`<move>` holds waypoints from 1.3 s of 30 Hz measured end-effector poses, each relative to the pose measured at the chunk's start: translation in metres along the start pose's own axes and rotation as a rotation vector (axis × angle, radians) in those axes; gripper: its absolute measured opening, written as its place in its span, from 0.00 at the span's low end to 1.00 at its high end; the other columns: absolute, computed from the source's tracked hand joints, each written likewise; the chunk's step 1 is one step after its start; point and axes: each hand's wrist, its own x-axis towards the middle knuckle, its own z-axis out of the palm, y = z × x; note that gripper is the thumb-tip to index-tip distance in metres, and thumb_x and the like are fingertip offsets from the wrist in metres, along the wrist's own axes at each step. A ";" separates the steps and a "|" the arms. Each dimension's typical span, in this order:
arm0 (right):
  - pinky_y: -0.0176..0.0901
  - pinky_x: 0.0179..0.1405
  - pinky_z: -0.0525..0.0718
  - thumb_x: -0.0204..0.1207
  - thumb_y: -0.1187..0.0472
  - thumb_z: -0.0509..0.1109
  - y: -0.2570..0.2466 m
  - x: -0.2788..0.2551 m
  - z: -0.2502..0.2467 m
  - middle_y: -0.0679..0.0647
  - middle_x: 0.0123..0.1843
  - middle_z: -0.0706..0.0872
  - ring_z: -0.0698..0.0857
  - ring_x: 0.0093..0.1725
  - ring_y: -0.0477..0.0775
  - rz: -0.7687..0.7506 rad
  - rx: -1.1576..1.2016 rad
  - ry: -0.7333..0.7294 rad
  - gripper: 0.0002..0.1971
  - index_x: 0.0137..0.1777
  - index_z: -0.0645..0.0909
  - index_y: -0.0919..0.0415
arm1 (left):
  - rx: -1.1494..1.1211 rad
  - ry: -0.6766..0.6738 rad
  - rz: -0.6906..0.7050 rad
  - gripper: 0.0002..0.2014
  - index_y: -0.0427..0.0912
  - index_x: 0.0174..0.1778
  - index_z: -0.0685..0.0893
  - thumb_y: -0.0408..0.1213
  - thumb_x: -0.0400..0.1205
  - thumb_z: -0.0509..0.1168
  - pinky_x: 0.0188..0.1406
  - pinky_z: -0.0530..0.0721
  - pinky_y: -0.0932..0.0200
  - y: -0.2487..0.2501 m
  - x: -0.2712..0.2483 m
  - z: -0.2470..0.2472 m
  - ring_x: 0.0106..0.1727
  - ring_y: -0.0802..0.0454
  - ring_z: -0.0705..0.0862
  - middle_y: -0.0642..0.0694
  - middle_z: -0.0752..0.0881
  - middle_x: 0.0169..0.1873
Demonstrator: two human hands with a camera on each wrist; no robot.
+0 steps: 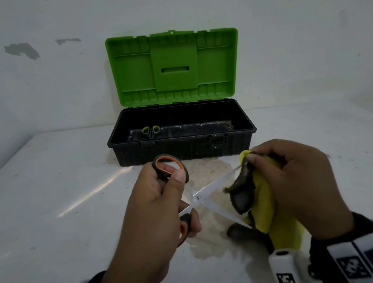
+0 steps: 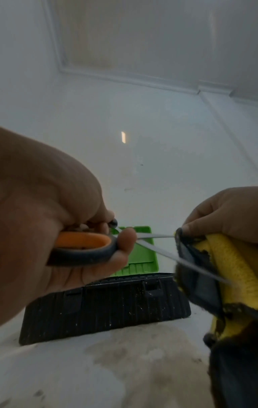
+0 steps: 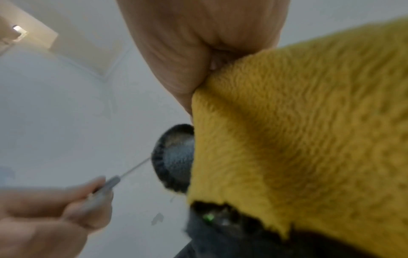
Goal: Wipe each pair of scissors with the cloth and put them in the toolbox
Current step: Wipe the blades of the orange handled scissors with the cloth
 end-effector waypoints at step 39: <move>0.28 0.46 0.80 0.79 0.54 0.64 -0.040 -0.015 0.007 0.46 0.49 0.84 0.80 0.44 0.41 -0.467 -0.031 -0.242 0.12 0.52 0.88 0.54 | 0.047 -0.029 0.047 0.05 0.51 0.48 0.81 0.44 0.87 0.62 0.21 0.79 0.60 0.004 0.008 0.002 0.19 0.45 0.78 0.45 0.75 0.26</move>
